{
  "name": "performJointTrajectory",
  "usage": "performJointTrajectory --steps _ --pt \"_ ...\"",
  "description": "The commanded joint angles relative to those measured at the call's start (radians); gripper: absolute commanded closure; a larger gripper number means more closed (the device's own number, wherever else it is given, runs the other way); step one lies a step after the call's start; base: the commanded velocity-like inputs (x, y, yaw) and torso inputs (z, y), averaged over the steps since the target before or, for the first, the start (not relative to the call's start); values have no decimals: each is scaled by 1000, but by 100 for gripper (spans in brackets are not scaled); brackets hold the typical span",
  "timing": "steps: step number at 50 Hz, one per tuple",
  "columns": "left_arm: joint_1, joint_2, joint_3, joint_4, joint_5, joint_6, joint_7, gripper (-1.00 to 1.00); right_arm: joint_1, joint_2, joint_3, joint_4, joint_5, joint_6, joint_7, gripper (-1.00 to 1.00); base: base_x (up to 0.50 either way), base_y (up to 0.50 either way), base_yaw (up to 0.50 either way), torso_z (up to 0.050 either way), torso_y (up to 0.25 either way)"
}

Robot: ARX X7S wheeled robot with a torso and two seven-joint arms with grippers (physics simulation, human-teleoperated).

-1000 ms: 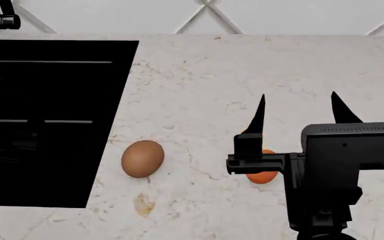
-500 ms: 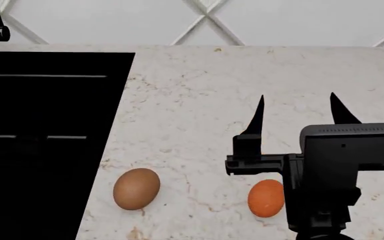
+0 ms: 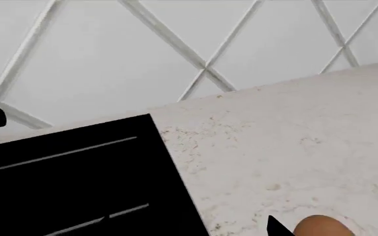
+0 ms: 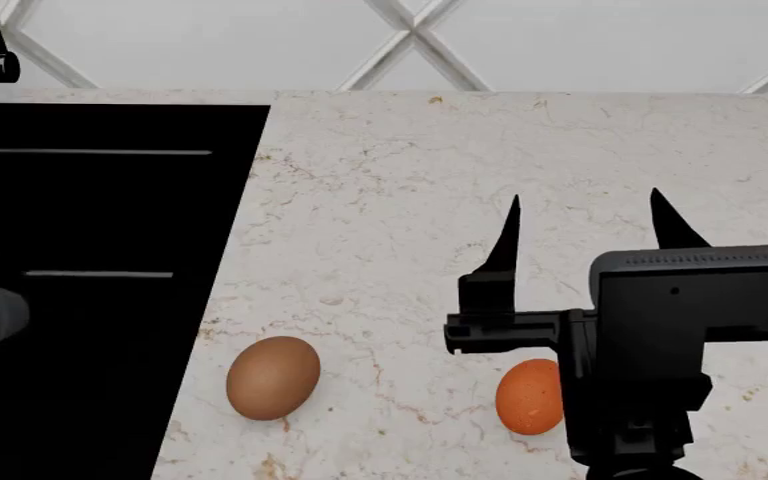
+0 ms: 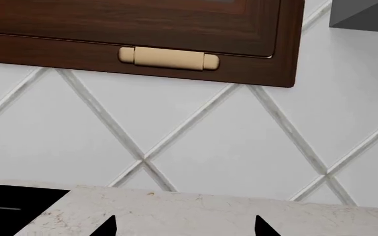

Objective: Place the eggs and milk next to the bowl.

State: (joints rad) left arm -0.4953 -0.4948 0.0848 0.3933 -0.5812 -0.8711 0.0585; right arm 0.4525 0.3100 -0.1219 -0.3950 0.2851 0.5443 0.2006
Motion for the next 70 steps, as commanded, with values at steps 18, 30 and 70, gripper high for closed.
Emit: performJointTrajectory --steps 18,30,70 --pt "-26 -102 44 134 -160 -199 164 -100 -22 -4 30 8 -2 -20 -21 -100 0 0 0 0 0" --pt "-68 -66 94 96 -165 -211 175 -100 -32 1 29 8 3 -29 -20 -100 0 0 0 0 0" --pt "-236 63 294 -266 -33 -67 291 -100 -44 21 32 1 15 -29 -6 -100 0 0 0 0 0"
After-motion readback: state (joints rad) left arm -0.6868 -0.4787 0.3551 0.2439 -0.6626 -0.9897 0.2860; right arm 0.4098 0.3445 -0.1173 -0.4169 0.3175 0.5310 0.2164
